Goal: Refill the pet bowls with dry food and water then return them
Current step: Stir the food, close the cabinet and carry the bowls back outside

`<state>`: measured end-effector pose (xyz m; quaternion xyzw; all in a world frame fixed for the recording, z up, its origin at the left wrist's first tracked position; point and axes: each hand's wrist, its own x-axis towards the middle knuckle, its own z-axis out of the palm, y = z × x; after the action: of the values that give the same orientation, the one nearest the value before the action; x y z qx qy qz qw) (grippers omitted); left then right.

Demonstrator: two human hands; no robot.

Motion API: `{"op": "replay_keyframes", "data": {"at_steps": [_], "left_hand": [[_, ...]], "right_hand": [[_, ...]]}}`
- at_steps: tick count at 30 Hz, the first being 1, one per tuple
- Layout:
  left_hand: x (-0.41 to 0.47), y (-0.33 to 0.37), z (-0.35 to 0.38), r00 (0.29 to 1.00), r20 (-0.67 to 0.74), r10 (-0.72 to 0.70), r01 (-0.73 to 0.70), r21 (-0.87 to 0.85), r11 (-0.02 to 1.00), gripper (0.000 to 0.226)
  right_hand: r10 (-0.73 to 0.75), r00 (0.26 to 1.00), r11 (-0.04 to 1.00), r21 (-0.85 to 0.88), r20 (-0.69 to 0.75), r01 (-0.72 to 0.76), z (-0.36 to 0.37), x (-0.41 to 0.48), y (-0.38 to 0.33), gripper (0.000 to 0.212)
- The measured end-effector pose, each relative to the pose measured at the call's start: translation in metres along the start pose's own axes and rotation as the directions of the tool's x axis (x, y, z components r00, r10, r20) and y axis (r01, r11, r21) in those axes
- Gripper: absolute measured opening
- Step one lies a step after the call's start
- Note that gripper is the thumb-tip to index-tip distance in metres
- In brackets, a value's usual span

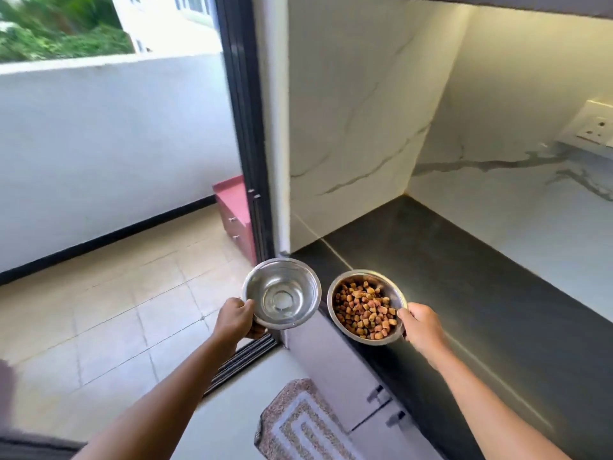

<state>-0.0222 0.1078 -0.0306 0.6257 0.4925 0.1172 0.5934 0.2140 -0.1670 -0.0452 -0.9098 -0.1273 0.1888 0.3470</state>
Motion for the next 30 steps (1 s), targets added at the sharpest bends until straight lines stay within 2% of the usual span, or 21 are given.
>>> {"op": "replay_keyframes", "data": {"at_steps": [11,16,20,25,30], "left_hand": [[-0.008,-0.077,-0.18,0.98,-0.186,-0.072,0.059,-0.075,0.995,0.037],[0.004,-0.103,-0.242,0.947,-0.293,-0.134,0.101,-0.124,0.987,0.035],[0.03,-0.114,-0.284,0.914,-0.36,-0.186,0.133,-0.167,0.977,0.034],[0.082,-0.116,-0.328,0.879,-0.418,-0.228,0.156,-0.2,0.967,0.032],[0.148,-0.104,-0.368,0.842,-0.473,-0.259,0.169,-0.225,0.96,0.032]], "right_hand": [[-0.099,0.972,0.995,0.029,0.213,0.095,0.154,-0.029,-0.119,0.039],[-0.211,0.927,0.976,0.007,0.31,0.219,0.213,-0.03,-0.182,0.038],[-0.267,0.884,0.958,0.003,0.383,0.287,0.265,-0.005,-0.233,0.037],[-0.327,0.846,0.926,-0.037,0.422,0.376,0.329,0.035,-0.3,0.046],[-0.34,0.802,0.918,-0.011,0.491,0.396,0.39,0.092,-0.367,0.04]]}}
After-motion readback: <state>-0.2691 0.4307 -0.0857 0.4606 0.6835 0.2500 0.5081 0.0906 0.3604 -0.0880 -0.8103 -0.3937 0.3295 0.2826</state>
